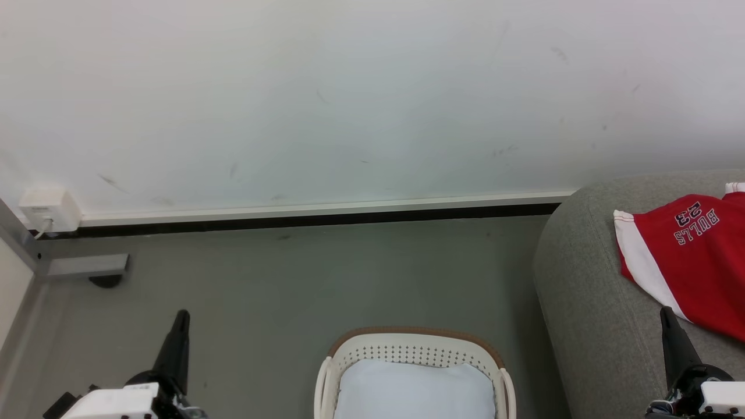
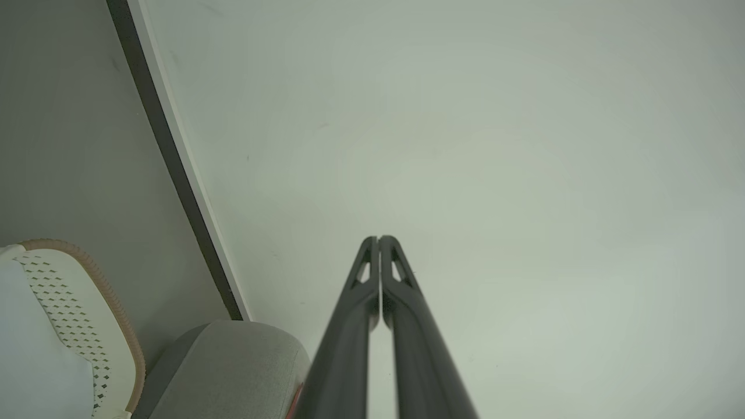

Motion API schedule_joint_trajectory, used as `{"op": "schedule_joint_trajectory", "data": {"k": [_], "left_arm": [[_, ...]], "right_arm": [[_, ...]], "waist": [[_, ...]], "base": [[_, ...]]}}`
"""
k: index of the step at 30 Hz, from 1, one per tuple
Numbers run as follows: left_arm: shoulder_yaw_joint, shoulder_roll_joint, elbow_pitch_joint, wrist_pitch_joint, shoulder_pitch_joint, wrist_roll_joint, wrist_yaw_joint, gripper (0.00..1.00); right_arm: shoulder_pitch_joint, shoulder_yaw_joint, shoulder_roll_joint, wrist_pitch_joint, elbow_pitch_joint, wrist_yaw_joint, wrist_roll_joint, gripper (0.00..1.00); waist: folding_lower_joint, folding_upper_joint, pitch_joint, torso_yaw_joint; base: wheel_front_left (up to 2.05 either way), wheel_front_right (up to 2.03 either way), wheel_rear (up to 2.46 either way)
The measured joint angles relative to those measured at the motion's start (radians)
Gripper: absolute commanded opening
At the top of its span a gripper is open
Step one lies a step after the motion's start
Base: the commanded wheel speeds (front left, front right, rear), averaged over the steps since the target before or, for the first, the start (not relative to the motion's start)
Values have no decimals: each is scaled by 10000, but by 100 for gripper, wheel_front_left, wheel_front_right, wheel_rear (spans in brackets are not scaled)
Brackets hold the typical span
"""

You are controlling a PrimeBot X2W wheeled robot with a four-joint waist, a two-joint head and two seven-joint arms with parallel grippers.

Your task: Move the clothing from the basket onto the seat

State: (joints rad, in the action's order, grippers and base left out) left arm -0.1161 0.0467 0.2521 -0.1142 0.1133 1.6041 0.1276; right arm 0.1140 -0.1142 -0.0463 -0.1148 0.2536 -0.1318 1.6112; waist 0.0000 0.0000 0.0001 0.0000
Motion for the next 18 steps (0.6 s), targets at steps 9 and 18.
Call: {"op": "schedule_joint_trajectory", "data": {"k": [9, 18], "left_arm": [[0, 0, 0, 0, 0, 0, 0, 0], [0, 0, 0, 0, 0, 0, 0, 0]], "right_arm": [[0, 0, -2, 0, 0, 0, 0, 0], [0, 0, -2, 0, 0, 0, 0, 0]], "waist": [[0, 0, 0, 0], [0, 0, 0, 0]], "base": [[0, 0, 0], [0, 0, 0]]}}
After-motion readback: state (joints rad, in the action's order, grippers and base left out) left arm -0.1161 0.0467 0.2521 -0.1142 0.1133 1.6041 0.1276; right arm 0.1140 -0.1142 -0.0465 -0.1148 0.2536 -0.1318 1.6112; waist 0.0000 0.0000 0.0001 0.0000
